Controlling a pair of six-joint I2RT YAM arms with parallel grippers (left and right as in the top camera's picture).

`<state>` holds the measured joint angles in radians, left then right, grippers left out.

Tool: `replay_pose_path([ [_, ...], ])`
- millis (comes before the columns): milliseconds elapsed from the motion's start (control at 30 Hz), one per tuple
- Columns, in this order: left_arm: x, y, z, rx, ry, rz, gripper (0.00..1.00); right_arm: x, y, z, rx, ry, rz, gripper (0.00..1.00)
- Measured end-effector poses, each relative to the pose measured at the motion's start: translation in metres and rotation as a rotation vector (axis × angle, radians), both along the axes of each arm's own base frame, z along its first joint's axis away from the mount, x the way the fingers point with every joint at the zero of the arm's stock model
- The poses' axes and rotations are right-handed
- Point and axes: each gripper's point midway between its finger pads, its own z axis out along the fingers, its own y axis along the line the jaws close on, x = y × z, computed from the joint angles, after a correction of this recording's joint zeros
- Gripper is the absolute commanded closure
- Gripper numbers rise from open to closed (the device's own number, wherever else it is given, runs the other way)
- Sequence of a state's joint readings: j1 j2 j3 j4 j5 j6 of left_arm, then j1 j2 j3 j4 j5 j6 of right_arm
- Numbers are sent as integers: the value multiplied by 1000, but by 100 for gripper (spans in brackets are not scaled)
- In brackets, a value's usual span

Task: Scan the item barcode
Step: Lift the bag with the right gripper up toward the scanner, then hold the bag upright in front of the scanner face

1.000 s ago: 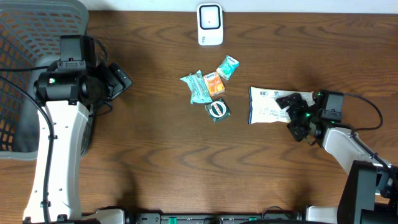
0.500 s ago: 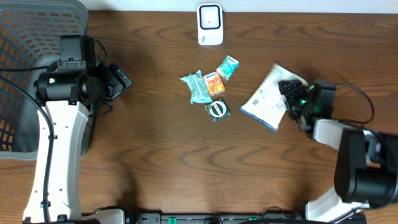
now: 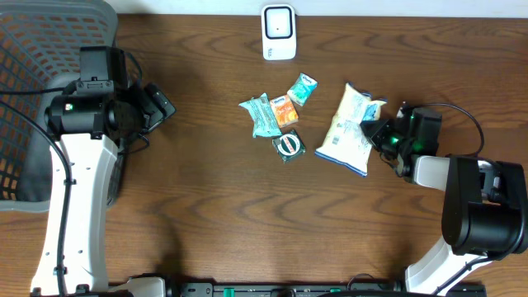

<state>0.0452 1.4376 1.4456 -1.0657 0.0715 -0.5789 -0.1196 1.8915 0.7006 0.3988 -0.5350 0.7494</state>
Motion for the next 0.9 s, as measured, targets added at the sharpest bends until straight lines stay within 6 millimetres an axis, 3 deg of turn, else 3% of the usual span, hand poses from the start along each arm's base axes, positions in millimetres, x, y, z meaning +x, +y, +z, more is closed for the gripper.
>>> replay_pose_path([
  [267, 0, 0, 0, 0, 0, 0, 2, -18, 33, 14, 136, -21, 198, 99],
  [400, 0, 0, 0, 0, 0, 0, 2, -18, 48, 53, 212, -130, 297, 99],
  [533, 0, 0, 0, 0, 0, 0, 2, -10, 52, 109, 213, -278, 337, 98],
  [633, 0, 0, 0, 0, 0, 0, 2, -11, 52, 130, 197, -309, 338, 99],
  [700, 0, 0, 0, 0, 0, 0, 3, -15, 52, 127, 197, -277, 338, 99],
  [833, 0, 0, 0, 0, 0, 0, 2, -31, 52, 100, 199, -142, 327, 99],
  [900, 0, 0, 0, 0, 0, 0, 2, -32, 53, 99, 206, -137, 334, 99],
])
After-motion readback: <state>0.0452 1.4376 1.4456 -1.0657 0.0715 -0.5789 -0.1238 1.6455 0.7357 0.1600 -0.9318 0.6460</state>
